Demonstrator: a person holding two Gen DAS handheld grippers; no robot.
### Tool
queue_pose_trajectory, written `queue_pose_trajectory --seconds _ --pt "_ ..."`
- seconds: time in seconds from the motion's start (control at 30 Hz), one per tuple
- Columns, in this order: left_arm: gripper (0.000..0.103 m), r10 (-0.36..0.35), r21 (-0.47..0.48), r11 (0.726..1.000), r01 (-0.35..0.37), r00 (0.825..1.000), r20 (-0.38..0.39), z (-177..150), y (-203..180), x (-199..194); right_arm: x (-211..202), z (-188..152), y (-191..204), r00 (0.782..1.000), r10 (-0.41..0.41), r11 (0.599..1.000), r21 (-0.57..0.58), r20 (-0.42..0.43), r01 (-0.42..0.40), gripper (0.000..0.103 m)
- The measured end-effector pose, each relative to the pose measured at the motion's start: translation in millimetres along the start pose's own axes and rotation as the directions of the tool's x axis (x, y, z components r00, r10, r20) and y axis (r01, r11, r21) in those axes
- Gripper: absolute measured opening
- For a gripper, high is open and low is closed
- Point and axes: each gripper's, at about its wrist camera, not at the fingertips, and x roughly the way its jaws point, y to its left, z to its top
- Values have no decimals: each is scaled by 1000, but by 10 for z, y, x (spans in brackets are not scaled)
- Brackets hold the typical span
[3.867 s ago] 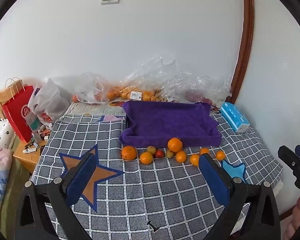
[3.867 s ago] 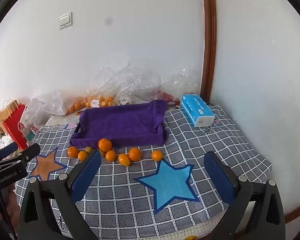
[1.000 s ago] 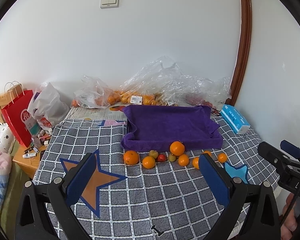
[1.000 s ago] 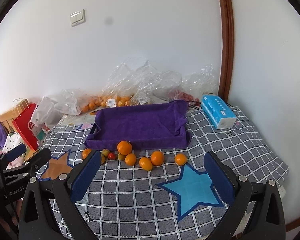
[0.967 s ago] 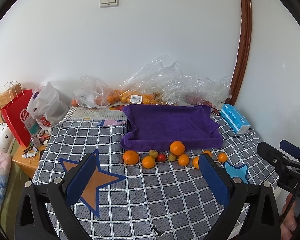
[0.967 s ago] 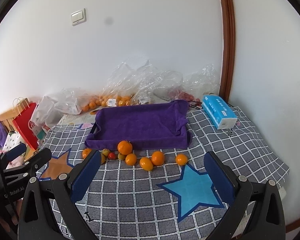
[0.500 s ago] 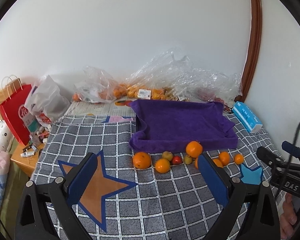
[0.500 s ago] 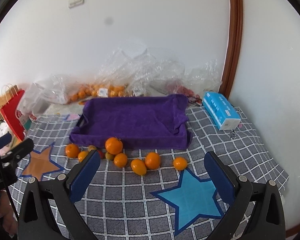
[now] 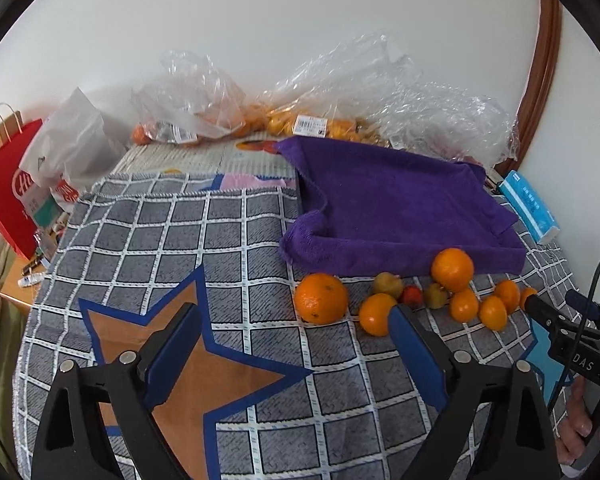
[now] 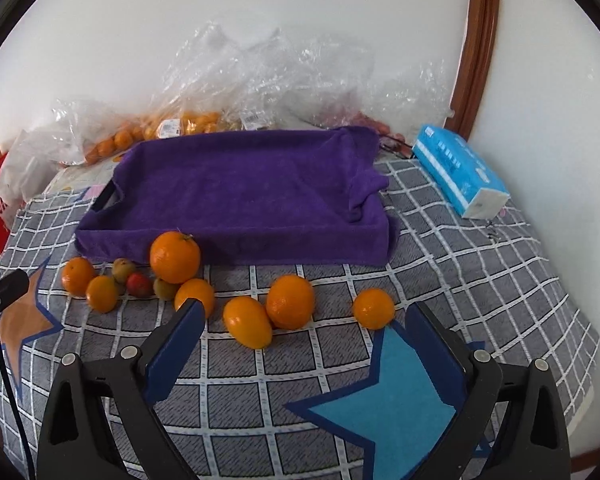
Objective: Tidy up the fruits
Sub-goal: 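Lower both tools toward the row of oranges beside the purple towel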
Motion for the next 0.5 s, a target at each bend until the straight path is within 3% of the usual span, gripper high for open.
queue_pose_trajectory --seconds 0.17,0.33,0.5 --pt "92 -6 2 1000 6 1000 -16 -2 73 147 128 -16 -110 999 53 995 80 5 -54 98" --pt "90 -16 5 1000 17 1000 -26 8 99 237 248 -18 -215 995 95 981 171 -5 -93 87" --pt "87 -21 23 999 22 999 -34 21 86 293 312 -26 -189 995 98 979 184 -16 -93 81"
